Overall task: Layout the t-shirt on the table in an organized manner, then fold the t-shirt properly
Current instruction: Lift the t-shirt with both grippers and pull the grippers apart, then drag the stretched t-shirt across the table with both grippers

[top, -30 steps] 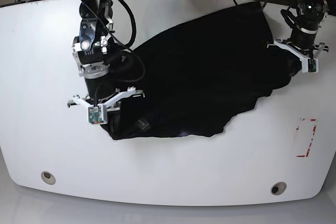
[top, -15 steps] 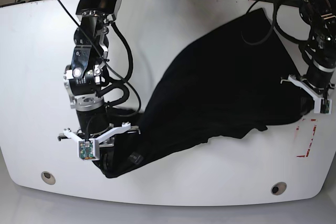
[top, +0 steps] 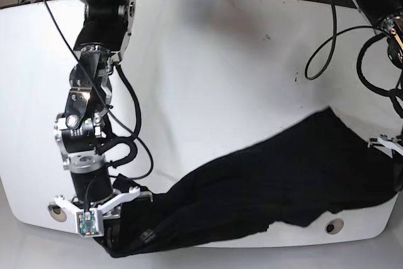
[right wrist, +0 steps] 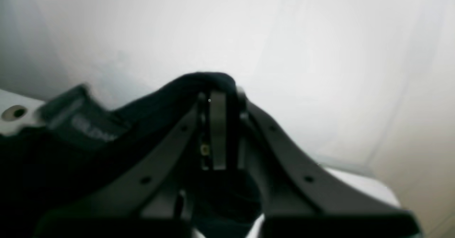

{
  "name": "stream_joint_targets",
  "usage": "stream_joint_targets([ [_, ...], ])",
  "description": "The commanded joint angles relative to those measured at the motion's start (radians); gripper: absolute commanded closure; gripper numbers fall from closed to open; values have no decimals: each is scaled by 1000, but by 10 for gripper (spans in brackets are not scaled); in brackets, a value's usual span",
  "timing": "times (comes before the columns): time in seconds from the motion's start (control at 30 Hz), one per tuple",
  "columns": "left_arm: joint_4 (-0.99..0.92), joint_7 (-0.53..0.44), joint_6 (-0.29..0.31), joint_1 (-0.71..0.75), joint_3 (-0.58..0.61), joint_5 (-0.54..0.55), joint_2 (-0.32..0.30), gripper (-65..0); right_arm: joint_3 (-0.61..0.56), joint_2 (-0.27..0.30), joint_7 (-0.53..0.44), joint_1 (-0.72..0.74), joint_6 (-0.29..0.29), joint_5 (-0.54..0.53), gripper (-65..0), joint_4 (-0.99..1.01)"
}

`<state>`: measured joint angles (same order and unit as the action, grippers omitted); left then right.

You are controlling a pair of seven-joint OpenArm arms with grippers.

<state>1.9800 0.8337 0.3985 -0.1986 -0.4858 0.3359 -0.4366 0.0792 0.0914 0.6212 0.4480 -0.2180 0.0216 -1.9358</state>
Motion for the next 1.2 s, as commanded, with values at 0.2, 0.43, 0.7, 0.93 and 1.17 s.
stream_joint_targets([
  [0.2, 12, -26, -6, -147, -11, 1, -72, 0, 18, 75, -14, 157, 1, -5, 0, 57],
  [0.43, 9, -26, -6, -187, -12, 1, -95, 0, 46, 110, -14, 196, -1, -7, 0, 91],
  [0.7, -5, -27, -8, -132, -15, 1, -89, 0, 69, 113, -14, 134, -1, -7, 0, 89],
  [0.93, -25, -27, -6, -97, -81, 4, -58, 0, 101, 110, -14, 90, -11, -7, 0, 106],
  [1.17, -26, -26, -6, -101, -86, 6, -54, 0, 130, 109, -14, 94, -42, -7, 0, 126],
])
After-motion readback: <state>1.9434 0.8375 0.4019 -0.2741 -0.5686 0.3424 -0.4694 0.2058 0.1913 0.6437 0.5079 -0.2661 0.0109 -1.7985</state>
